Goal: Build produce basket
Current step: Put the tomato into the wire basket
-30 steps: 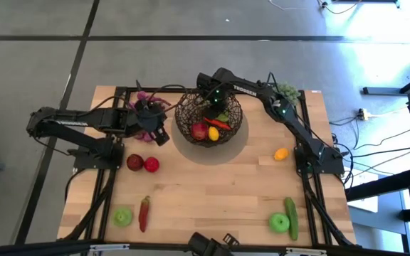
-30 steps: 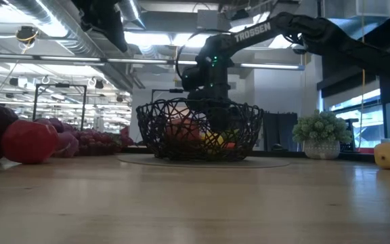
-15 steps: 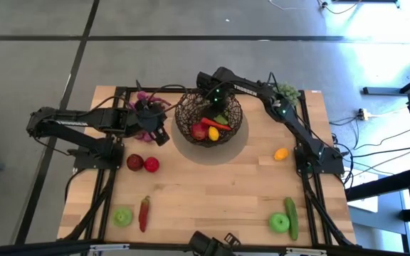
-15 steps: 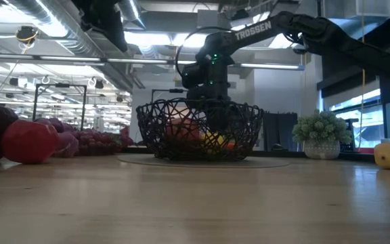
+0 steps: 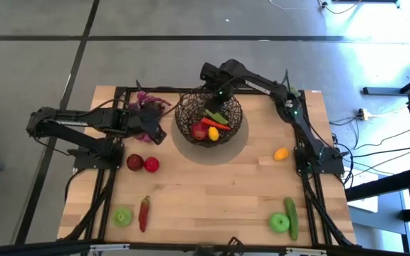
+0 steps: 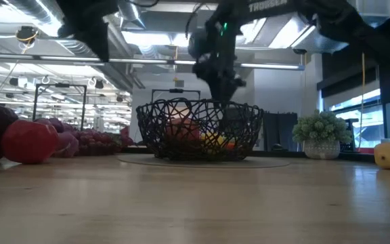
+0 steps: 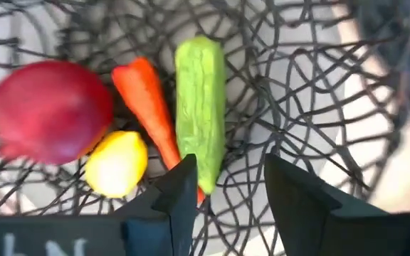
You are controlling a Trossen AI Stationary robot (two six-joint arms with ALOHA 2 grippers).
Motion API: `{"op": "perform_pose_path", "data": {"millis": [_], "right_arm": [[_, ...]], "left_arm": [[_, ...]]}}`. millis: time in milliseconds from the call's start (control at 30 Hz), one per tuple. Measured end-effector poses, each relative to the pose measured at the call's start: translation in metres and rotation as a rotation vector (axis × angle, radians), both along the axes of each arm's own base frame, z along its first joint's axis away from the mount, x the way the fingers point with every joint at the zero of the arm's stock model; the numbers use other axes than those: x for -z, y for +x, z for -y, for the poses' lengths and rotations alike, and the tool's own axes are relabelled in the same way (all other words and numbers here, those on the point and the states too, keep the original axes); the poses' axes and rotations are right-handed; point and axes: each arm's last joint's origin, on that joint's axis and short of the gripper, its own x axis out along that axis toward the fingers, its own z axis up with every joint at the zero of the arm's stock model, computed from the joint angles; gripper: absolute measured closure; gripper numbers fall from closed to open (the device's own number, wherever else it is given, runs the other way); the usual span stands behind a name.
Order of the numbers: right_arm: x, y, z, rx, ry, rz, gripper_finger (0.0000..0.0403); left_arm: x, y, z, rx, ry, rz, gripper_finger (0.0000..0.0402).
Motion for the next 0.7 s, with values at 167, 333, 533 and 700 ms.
{"op": "perform_pose_path", "data": {"millis": [167, 333, 533, 700], "right_arm": [[-0.040, -0.006, -0.031, -0.088, -0.060, 0.078, 0.0248], [-0.069, -0.007, -0.069, -0.223, -0.100, 0.148, 0.0248], [-0.084, -0.005, -0.113, -0.425, -0.114, 0.193, 0.0248], [-0.085, 0.001, -0.147, -0.642, -0.016, 0.252, 0.0248]], "left_arm": [[0.005, -0.009, 0.000, -0.079, -0.090, -0.033, 0.0401], [0.009, -0.013, 0.002, -0.046, -0.154, -0.094, 0.0401], [0.012, -0.016, 0.007, 0.027, -0.270, -0.150, 0.0401], [0.015, -0.019, 0.012, 0.118, -0.421, -0.209, 0.0401]]}}
